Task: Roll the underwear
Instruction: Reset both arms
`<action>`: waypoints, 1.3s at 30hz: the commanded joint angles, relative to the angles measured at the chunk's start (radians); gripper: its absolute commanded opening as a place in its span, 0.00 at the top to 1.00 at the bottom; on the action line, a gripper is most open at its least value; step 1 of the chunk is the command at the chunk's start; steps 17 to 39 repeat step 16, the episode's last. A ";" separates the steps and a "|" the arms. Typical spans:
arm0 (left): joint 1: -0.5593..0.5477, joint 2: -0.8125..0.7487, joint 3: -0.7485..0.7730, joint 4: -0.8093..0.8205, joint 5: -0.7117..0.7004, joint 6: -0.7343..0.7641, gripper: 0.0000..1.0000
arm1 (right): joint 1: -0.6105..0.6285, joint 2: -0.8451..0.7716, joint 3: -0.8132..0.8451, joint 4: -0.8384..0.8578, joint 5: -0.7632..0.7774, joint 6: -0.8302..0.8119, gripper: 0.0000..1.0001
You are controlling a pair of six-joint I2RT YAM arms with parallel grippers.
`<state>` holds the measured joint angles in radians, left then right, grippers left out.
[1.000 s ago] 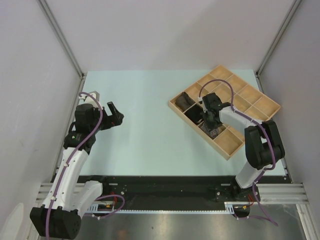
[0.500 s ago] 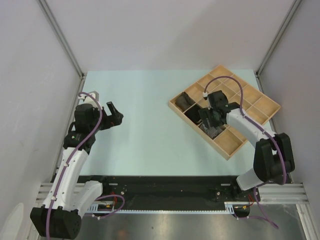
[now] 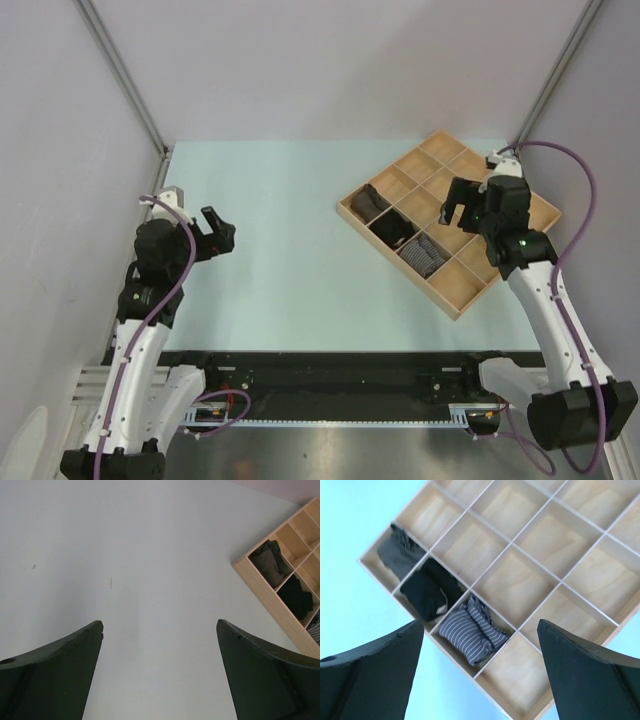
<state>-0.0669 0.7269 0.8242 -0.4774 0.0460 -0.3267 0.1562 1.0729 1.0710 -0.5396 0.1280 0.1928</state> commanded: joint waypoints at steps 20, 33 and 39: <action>0.009 -0.060 -0.031 0.059 -0.044 0.041 0.00 | -0.073 -0.180 -0.131 0.064 0.032 0.054 0.00; 0.009 -0.060 -0.031 0.059 -0.044 0.041 0.00 | -0.073 -0.180 -0.131 0.064 0.032 0.054 0.00; 0.009 -0.060 -0.031 0.059 -0.044 0.041 0.00 | -0.073 -0.180 -0.131 0.064 0.032 0.054 0.00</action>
